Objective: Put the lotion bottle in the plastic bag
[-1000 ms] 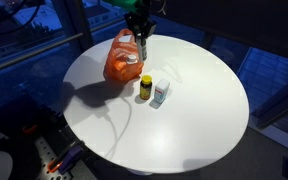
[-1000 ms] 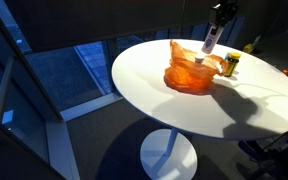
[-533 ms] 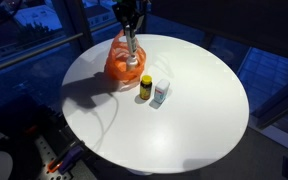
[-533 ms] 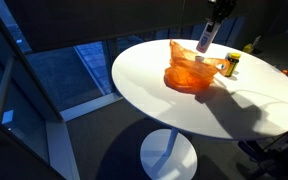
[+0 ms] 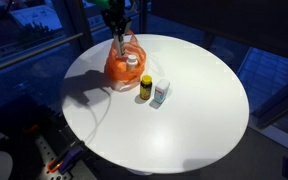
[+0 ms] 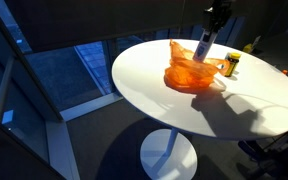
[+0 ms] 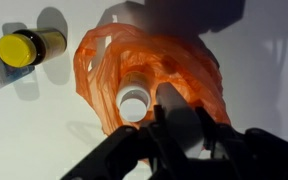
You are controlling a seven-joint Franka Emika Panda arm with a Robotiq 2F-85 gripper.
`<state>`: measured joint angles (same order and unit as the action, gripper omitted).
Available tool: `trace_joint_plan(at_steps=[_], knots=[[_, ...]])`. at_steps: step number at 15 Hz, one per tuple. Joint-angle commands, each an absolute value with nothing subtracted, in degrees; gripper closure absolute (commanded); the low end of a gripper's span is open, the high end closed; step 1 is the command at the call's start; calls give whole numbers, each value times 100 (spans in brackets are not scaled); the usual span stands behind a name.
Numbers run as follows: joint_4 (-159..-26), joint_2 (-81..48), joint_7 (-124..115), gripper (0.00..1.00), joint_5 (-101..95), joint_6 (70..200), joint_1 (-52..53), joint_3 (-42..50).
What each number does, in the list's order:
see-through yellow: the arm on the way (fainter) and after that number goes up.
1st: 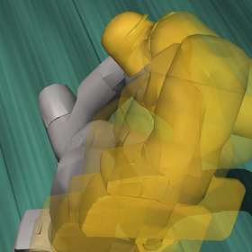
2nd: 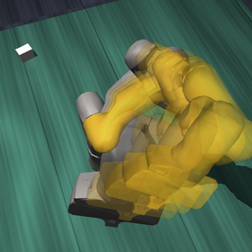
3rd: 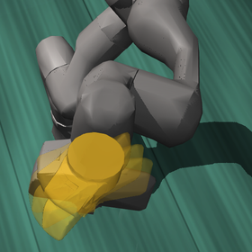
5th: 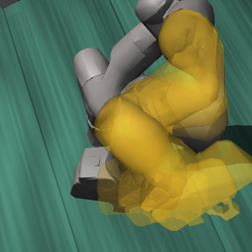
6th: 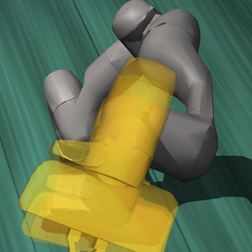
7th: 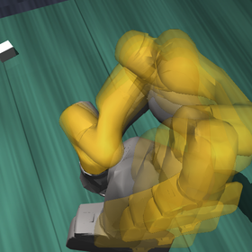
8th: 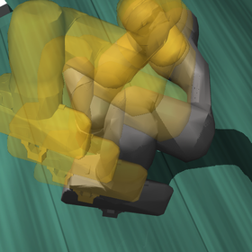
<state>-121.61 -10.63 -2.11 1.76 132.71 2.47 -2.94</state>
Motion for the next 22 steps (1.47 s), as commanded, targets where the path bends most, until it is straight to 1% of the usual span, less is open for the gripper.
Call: trace_joint_plan(at_steps=[1, 7, 12, 13, 14, 16, 18, 19, 22], knots=[[-12183, -1289, -174, 88, 103, 13457, 275, -271], [-12002, -1922, -137, 88, 136, 13764, 245, -240], [-11809, -2155, -131, 87, 171, 13521, 203, -213], [-11781, -2162, -135, 39, 167, 13485, 198, -202], [-11764, -2149, -136, 38, 165, 13448, 189, -192], [-11732, -2110, -115, 23, 170, 13371, 168, -177], [-11674, -2076, -86, 6, 198, 13213, 143, -169], [-11659, -2022, -63, 1, 215, 13080, 120, -167], [-11645, -1844, -80, 0, 181, 12794, 85, -124]])
